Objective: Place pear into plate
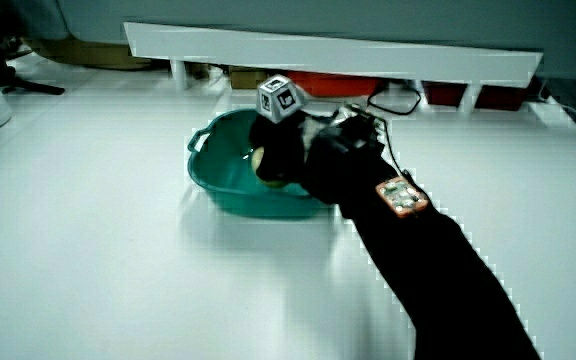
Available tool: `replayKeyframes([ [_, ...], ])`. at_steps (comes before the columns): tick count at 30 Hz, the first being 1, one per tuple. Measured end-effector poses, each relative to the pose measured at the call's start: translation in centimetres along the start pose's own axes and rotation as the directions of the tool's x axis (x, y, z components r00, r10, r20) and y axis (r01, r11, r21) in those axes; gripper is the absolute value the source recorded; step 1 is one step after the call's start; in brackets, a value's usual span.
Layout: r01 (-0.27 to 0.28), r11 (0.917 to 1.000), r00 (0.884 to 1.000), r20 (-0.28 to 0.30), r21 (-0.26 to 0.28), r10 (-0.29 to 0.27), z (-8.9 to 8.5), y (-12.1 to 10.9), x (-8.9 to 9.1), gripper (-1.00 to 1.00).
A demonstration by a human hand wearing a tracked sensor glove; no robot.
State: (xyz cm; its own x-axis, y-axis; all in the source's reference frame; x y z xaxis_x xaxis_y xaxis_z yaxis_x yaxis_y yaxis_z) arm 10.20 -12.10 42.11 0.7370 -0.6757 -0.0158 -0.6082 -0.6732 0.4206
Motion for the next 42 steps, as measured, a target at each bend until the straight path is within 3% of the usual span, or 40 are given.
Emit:
replayKeyframes([
  [15,0.008,0.9984,1.0,0.02,-0.055,-0.007,-1.5,0.9,-0.5,0.0],
  [29,0.004,0.9991,1.0,0.029,-0.043,-0.003,-1.0,0.9,-0.7,0.0],
  [40,0.025,0.9974,0.999,0.048,-0.068,-0.021,-1.5,0.9,-0.6,-0.48],
  [42,0.024,0.9963,1.0,0.017,-0.083,-0.023,-1.8,1.0,0.0,-0.57],
])
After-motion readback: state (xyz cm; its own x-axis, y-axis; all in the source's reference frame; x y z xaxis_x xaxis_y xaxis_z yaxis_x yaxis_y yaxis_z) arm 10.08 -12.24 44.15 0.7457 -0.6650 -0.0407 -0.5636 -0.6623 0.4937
